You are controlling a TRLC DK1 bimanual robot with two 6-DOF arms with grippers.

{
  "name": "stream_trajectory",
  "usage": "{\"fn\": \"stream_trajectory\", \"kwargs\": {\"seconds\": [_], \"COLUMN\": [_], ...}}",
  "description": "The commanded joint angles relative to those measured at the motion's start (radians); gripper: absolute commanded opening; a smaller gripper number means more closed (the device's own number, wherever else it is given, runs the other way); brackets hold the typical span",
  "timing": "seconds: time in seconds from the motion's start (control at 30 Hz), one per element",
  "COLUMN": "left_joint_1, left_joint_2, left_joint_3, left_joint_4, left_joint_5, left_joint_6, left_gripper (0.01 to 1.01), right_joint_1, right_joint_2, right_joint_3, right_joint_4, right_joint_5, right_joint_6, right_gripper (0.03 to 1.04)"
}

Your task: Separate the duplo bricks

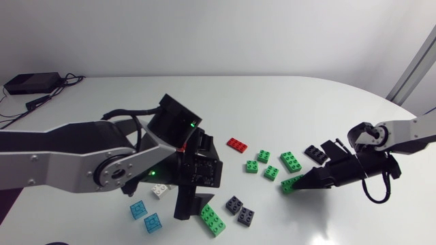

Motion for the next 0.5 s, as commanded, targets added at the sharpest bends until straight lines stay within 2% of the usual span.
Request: {"fn": "stream_trajectory", "kwargs": {"seconds": [0.0,0.17,0.37,0.47], "left_joint_1": [0.006,0.004,-0.005,-0.006], "left_joint_2": [-0.026,-0.032,-0.035,-0.040], "left_joint_3": [-0.029,-0.029,-0.028,-0.029], "left_joint_4": [0.007,0.007,0.007,0.007], "left_joint_5": [0.001,0.001,0.001,0.001], "left_joint_6": [-0.019,-0.019,-0.025,-0.032], "left_gripper": [0.985,0.985,0.985,0.985], "right_joint_1": [0.011,-0.025,-0.069,-0.072], "right_joint_2": [0.064,0.060,0.004,-0.074], "right_joint_3": [0.003,0.003,-0.001,-0.016], "right_joint_4": [0.013,0.028,0.024,0.032], "right_joint_5": [0.040,0.075,0.120,0.164], "right_joint_6": [-0.024,-0.025,-0.030,-0.030], "right_gripper": [0.35,0.48,0.79,0.84]}}
